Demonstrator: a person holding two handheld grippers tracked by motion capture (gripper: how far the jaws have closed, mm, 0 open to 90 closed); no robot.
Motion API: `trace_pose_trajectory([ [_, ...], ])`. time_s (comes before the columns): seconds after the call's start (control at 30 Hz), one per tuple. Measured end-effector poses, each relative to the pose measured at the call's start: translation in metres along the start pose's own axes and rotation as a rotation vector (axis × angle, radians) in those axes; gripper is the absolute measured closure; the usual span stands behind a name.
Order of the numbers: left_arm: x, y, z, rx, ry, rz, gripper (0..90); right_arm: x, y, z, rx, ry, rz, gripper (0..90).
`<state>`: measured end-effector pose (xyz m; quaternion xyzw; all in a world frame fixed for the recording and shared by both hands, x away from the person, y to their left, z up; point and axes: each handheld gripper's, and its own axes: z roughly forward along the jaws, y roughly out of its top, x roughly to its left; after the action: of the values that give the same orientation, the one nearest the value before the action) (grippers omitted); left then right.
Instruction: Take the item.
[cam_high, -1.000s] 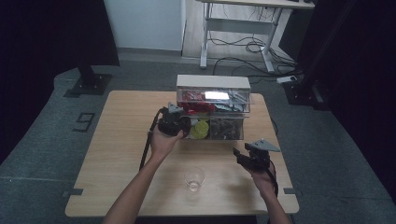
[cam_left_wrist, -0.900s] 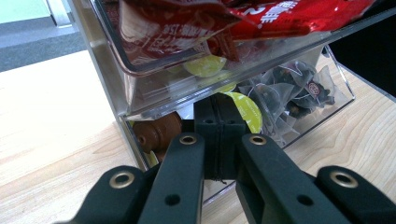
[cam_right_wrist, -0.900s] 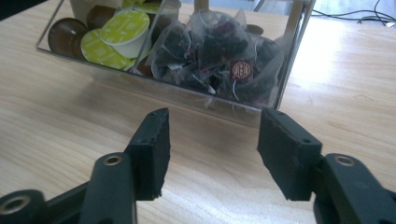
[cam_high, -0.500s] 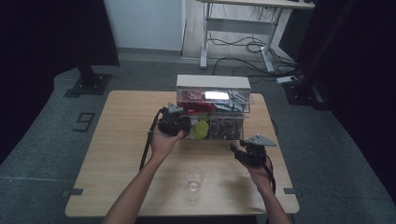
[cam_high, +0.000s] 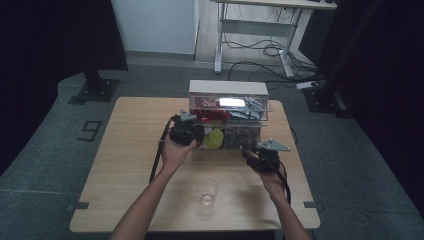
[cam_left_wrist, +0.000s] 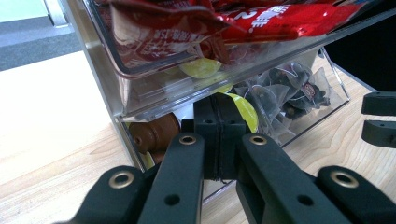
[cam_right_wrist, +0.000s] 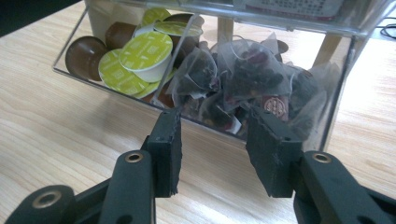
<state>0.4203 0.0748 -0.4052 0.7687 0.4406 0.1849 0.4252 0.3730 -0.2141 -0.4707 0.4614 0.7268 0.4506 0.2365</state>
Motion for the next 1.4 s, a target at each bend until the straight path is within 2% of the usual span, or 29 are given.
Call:
trace_pose_trajectory([
  [0.8, -0.002, 0.002, 0.000, 0.001, -0.005, 0.008, 89.5, 0.006, 0.016, 0.021, -0.005, -0.001, -0.002, 57.1],
  [1.1, -0.001, 0.001, -0.001, 0.001, -0.006, 0.002, 89.5, 0.007, 0.017, 0.028, -0.007, 0.014, 0.005, 57.7],
  [1.4, -0.001, 0.001, 0.000, -0.002, -0.019, -0.005, 89.3, 0.009, 0.021, 0.035, -0.004, 0.010, 0.006, 57.5],
])
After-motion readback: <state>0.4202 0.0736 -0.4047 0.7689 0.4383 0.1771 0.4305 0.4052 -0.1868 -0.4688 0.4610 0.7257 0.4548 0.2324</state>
